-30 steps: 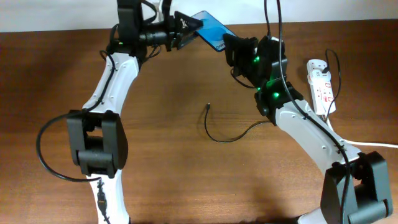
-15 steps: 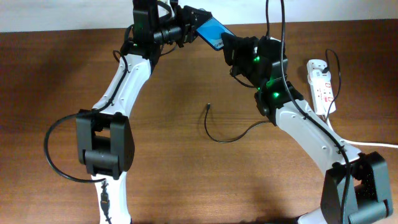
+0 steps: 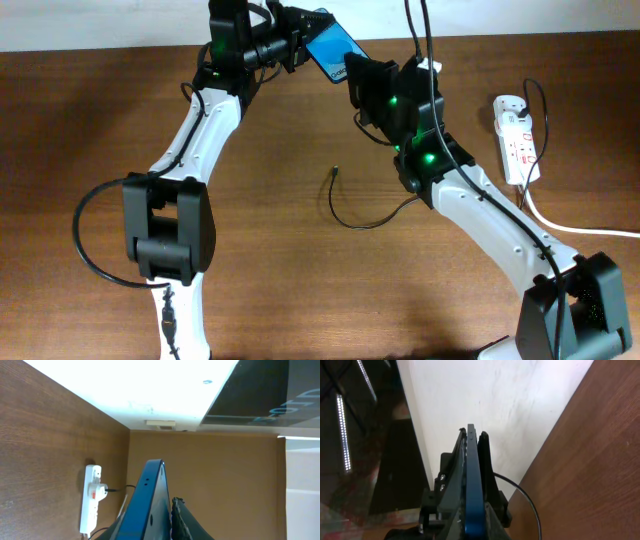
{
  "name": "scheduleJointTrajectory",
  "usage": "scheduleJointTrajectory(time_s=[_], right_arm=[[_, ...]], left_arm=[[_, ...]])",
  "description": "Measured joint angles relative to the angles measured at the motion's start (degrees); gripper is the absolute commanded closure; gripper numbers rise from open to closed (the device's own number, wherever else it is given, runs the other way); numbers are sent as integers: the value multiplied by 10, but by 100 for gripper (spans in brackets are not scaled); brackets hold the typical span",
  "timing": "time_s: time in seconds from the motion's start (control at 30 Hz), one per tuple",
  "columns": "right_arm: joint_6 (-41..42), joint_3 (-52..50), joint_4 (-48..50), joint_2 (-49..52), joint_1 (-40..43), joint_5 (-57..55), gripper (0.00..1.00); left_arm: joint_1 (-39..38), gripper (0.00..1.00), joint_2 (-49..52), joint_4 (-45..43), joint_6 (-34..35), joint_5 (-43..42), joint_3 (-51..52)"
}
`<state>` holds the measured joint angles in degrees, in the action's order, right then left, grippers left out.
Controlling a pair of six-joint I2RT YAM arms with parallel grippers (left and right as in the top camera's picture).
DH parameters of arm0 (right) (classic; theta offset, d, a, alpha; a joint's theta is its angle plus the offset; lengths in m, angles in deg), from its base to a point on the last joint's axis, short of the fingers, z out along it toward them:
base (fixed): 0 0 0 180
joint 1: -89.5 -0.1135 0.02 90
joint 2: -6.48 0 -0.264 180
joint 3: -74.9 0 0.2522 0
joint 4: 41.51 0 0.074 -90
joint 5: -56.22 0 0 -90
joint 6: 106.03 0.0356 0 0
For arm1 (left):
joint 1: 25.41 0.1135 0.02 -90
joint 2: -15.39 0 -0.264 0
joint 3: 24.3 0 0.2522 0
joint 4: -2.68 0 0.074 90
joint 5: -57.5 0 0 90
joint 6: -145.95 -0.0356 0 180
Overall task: Plug charger to phone and switch on socket
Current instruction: 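Raise the phone vertically with the left gripper, bottom port facing down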
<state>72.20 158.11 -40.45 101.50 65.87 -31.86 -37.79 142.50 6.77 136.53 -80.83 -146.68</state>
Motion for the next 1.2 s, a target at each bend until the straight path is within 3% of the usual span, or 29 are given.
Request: scheduleJointTrajectory(time_s=[0.2, 0.3, 0.37, 0.4, 0.5, 0.57, 0.6, 0.67, 0.73, 0.83, 0.93, 1.0, 1.1, 1.17, 1.2], right_arm=[[26, 0, -2, 0, -2, -9, 96], [27, 0, -2, -1, -2, -9, 95], [27, 0, -3, -1, -2, -8, 86], [13, -1, -8, -1, -3, -5, 77], [-11, -2, -16, 0, -15, 19, 74], [-16, -2, -15, 0, -24, 34, 63], [-19, -3, -15, 0, -16, 40, 49], [-39, -3, -13, 0, 5, 46, 29], [-91, -3, -12, 0, 42, 66, 18], [-192, -5, -26, 0, 87, 150, 17], [-325, -4, -168, -1, 134, 227, 15], [-409, -10, -264, 1, 132, 244, 21], [-462, -11, -349, 2, 121, 239, 37], [-484, -11, -375, 14, 111, 237, 40], [-490, -11, -384, 30, 105, 237, 47]], left_arm=[[-2, 100, 0, -5, 38, 16, 0], [-3, 100, 0, -5, 42, 15, 0], [-3, 100, 0, -5, 44, 15, 0], [-3, 100, 0, -6, 41, 14, 0], [-6, 100, 0, -10, 19, 15, 0], [-14, 100, 0, -10, 14, 18, 0], [-16, 100, 0, -11, 13, 18, 0], [-16, 100, 0, -9, 5, 16, 0], [-7, 100, 0, 16, -33, -2, -1], [23, 100, 0, 152, -157, -45, -7], [76, 100, 0, 345, -347, -81, -8], [104, 100, 0, 422, -440, -110, -8], [122, 100, 0, 446, -474, -164, -7], [123, 100, 0, 450, -483, -192, -7], [121, 100, 0, 450, -485, -198, -7]])
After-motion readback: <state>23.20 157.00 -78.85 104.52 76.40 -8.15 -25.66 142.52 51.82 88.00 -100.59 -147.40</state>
